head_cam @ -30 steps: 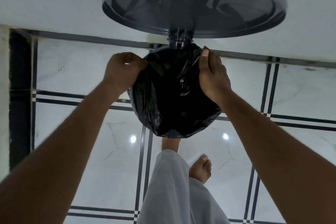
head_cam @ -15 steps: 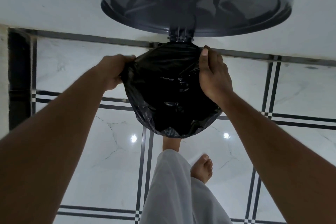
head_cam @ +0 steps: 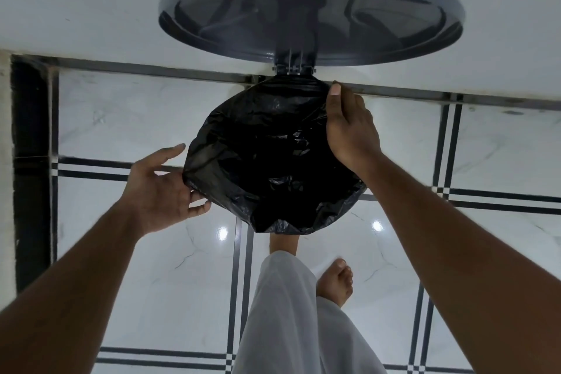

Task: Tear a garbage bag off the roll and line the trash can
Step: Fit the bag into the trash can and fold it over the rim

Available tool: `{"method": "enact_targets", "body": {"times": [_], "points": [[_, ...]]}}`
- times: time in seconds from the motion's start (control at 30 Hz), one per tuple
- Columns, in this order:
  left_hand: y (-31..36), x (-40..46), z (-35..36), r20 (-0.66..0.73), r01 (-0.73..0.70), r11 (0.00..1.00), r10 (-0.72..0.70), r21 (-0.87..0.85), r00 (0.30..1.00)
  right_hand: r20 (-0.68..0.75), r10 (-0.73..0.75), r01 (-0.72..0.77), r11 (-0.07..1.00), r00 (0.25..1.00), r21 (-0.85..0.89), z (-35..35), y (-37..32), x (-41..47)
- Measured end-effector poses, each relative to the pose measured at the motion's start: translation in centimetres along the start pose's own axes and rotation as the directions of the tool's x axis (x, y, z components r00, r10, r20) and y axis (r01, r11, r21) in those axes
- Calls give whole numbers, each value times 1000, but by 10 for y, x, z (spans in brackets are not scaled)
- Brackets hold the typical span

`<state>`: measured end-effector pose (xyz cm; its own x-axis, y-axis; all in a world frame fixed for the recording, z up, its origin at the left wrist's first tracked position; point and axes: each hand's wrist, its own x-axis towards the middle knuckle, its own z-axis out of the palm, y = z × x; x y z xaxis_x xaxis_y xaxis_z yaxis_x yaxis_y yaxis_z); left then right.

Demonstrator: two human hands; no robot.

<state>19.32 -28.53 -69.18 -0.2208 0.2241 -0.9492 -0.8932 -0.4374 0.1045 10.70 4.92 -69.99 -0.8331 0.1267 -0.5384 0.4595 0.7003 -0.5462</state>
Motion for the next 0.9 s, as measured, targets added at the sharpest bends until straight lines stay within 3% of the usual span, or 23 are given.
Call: {"method": "enact_targets", "body": {"times": [0.1, 0.17, 0.23, 0.3, 0.33, 0.43, 0.53, 0.63, 0.77, 0.83, 0.9], "points": [[-13, -1, -3, 44, -98, 995, 100, -33, 994, 4, -3, 3, 1000, 1000, 6, 1, 2, 1], [-20, 5, -2, -6, -129, 991, 129, -20, 992, 9, -4, 4, 1000, 1000, 11, 0, 3, 1], [-23, 15, 5, -154, -108, 972, 142, 211, 978, 12, -12, 12, 1000, 1000, 6, 0, 3, 1], [-24, 27, 13, -327, -59, 880, 236, 471, 915, 8, -30, 30, 999, 1000, 27, 0, 3, 1], [-24, 33, 17, -387, -57, 853, 294, 519, 874, -14, -36, 37, 996, 999, 81, -1, 4, 1], [-22, 46, 25, -497, -118, 829, 434, 546, 751, -180, 31, 28, 949, 983, 313, -10, 10, -7], [-32, 34, 34, -554, -202, 847, 484, 493, 678, -374, 135, 14, 929, 918, 370, -19, 21, -33], [-51, 13, 49, -512, -245, 920, 376, 306, 772, -384, 275, -93, 898, 882, 431, -18, 35, -68], [-66, -5, 64, -395, -179, 965, 242, 190, 886, -270, 469, -310, 826, 841, 470, -6, 43, -109], [-70, -7, 67, -335, -136, 987, 158, 89, 929, -138, 577, -413, 713, 805, 566, 2, 44, -123], [-71, -5, 66, -295, -136, 983, 95, -123, 951, 102, 644, -519, 501, 758, 692, 9, 42, -128]]}}
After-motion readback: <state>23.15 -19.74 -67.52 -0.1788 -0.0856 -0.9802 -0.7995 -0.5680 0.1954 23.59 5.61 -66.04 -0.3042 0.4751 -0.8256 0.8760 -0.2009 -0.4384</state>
